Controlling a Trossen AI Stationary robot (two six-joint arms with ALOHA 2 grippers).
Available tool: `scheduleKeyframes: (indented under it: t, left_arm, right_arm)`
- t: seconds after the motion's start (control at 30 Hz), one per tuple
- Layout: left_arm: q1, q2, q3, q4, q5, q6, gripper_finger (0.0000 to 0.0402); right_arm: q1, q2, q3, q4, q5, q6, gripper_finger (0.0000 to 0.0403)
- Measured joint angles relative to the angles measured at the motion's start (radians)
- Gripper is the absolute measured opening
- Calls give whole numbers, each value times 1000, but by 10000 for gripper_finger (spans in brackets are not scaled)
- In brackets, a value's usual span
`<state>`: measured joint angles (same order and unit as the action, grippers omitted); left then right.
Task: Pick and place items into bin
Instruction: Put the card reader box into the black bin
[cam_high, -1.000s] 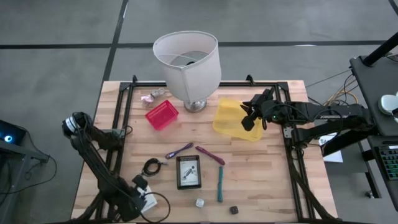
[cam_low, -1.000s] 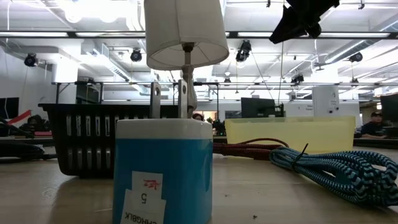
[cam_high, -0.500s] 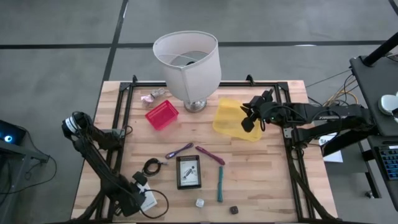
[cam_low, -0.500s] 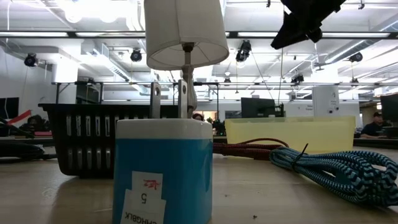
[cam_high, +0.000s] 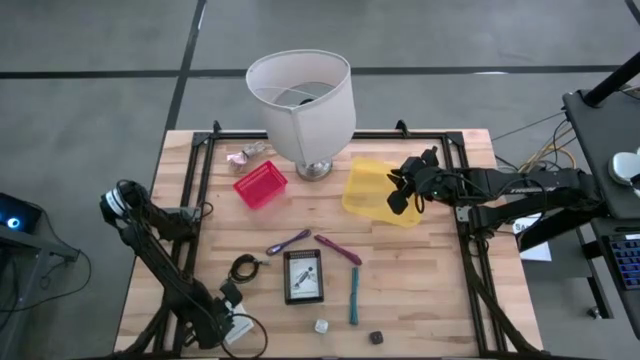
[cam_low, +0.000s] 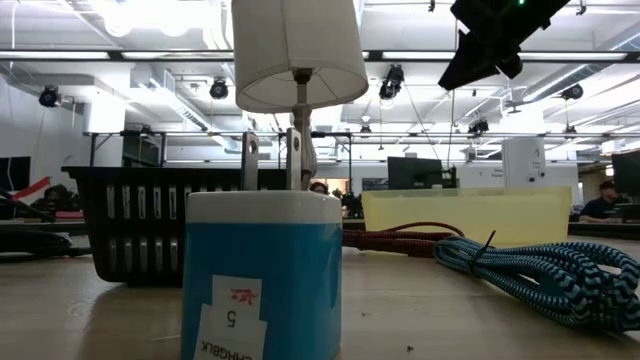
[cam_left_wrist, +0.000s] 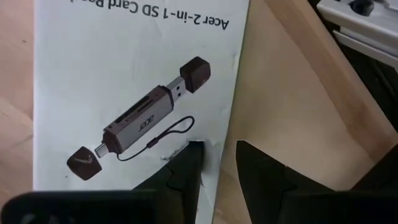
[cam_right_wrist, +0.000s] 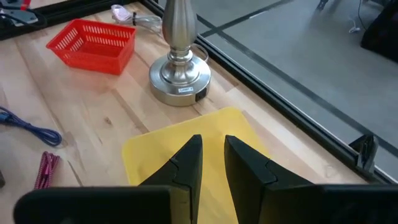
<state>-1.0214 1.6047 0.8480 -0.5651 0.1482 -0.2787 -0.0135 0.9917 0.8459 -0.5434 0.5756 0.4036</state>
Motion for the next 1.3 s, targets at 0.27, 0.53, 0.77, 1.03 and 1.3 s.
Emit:
scheduleKeyframes:
  t: [0.27,0.53,0.77,1.03,1.3]
  left_arm:
    - [0,22,-30,50,-4,-3,38]
    - [0,-3,-27,61,-19,-84,10]
    - [31,-77,-20,48,-67,-247,2]
    - [109,-176,22,53,-173,-456,1]
    - [225,-211,112,53,-326,-652,0]
  right_arm:
    - [0,-1,0,1,0,-1,57]
    - [0,-1,0,2,-1,-3,57]
    - [0,-1,0,2,-1,-3,57]
    - [0,-1,0,3,-11,-3,57]
    - [0,-1,1,3,-29,-3,57]
